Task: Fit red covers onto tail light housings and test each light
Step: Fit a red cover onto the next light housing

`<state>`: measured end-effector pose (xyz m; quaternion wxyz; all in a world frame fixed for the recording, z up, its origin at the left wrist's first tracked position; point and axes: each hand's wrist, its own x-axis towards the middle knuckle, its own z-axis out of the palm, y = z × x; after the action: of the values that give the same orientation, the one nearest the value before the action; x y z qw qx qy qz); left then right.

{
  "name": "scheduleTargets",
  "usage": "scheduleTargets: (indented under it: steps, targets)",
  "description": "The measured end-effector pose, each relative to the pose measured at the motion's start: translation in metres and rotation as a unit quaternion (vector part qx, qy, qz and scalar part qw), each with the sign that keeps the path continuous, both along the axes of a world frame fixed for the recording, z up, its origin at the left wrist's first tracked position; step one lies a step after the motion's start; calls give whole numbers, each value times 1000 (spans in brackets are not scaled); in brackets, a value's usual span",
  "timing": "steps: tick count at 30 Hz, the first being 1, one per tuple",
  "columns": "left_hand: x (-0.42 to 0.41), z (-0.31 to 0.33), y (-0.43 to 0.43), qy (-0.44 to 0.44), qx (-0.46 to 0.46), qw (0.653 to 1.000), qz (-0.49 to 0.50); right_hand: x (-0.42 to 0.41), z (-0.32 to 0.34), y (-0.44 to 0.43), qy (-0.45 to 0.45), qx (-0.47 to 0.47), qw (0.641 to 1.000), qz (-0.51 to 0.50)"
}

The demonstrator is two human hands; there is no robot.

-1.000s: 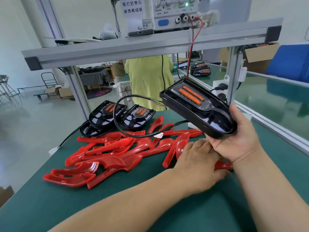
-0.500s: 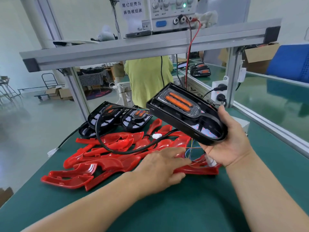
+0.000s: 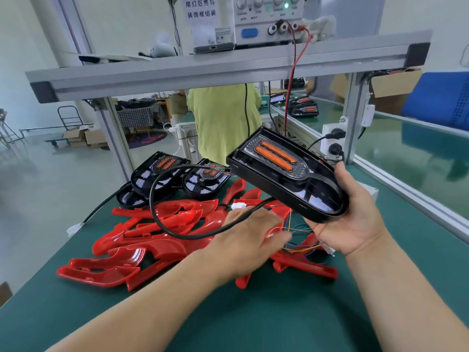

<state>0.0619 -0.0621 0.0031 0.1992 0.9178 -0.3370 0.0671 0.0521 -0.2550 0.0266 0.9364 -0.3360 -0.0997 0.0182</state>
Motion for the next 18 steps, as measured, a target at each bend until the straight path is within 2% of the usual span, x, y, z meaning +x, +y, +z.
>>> scheduleTargets:
  steps: [3, 8, 12, 15, 16, 18]
  targets:
    - [15, 15, -41, 47, -9, 999, 8, 0, 2, -6, 2, 17, 1000, -14]
    - [41, 25, -89, 143, 42, 989, 14, 2, 2, -17, 3, 39, 999, -34]
    - [47, 23, -113, 139, 47, 988, -46, 3, 2, -21, 2, 58, 998, -36]
    - [41, 25, -118, 103, 76, 989, -75, 4, 2, -25, 7, 73, 996, -43]
    - [43, 24, -118, 99, 85, 989, -75, 4, 2, -26, 10, 75, 996, -45]
    - [42, 21, -114, 148, 58, 987, -26, 5, 1, -27, 8, 74, 996, -45]
